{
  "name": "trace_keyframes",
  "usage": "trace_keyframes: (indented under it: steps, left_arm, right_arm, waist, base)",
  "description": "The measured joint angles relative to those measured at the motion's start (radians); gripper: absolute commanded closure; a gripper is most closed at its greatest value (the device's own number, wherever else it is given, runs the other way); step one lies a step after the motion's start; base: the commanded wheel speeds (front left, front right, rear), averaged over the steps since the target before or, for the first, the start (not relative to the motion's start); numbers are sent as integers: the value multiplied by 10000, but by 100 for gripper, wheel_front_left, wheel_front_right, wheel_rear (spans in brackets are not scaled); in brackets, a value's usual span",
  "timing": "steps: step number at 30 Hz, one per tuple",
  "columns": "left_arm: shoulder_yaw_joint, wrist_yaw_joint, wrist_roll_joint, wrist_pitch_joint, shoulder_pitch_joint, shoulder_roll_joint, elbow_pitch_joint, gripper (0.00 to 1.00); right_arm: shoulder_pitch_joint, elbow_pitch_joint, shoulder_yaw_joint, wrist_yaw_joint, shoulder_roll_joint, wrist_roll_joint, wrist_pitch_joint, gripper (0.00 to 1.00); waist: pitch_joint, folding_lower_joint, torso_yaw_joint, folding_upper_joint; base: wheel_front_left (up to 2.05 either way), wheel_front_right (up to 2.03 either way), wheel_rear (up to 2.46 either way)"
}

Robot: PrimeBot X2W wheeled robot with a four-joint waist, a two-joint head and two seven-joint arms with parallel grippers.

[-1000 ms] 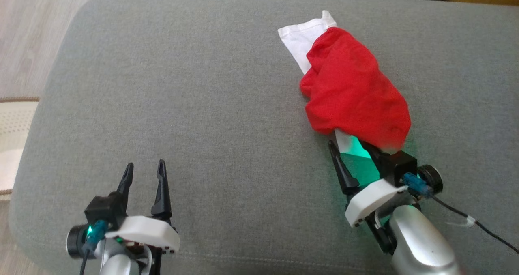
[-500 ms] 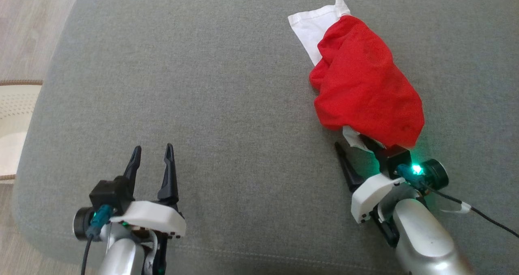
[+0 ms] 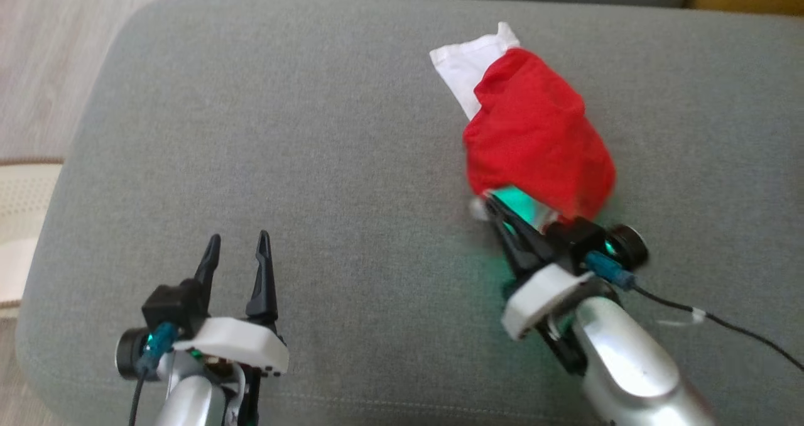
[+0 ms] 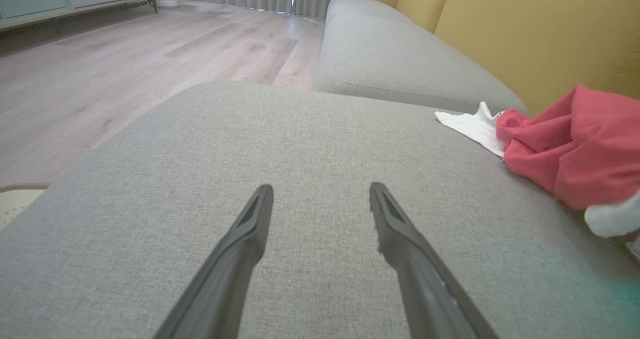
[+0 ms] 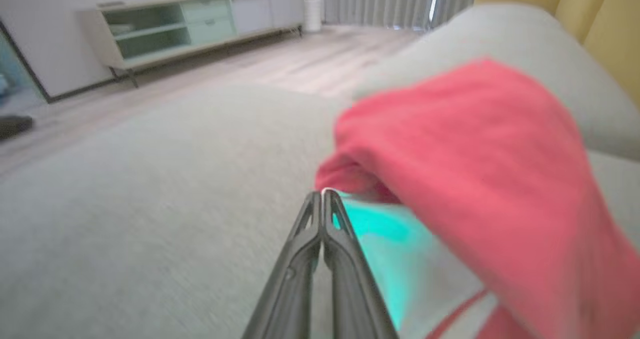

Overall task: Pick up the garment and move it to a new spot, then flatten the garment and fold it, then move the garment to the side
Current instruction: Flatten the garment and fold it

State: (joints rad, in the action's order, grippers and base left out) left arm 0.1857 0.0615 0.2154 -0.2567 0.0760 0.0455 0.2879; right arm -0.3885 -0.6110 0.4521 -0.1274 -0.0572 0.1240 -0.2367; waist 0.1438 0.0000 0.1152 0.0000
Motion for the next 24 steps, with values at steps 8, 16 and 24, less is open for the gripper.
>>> trace_keyframes:
  steps: [8, 16, 24]
  left_arm:
    - [205, 4, 0, 2, -503, 2, 59, 0]
    - [395, -82, 0, 2, -494, 4, 73, 0]
    - [612, -84, 0, 2, -316, 4, 102, 0]
  right_arm:
    - [-1942, 1843, 811, 0, -31, 1011, -65, 100]
    - [-4453, 1875, -449, 0, -119, 665, 81, 100]
    - [-6869, 1488, -1419, 0, -989, -6, 268, 100]
  waist:
    - [-478, 0, -110, 0]
    - [-443, 0, -3, 0]
    - [-360, 0, 42, 0]
  base:
    - [0, 0, 0]
    - [0, 0, 0]
    - [0, 0, 0]
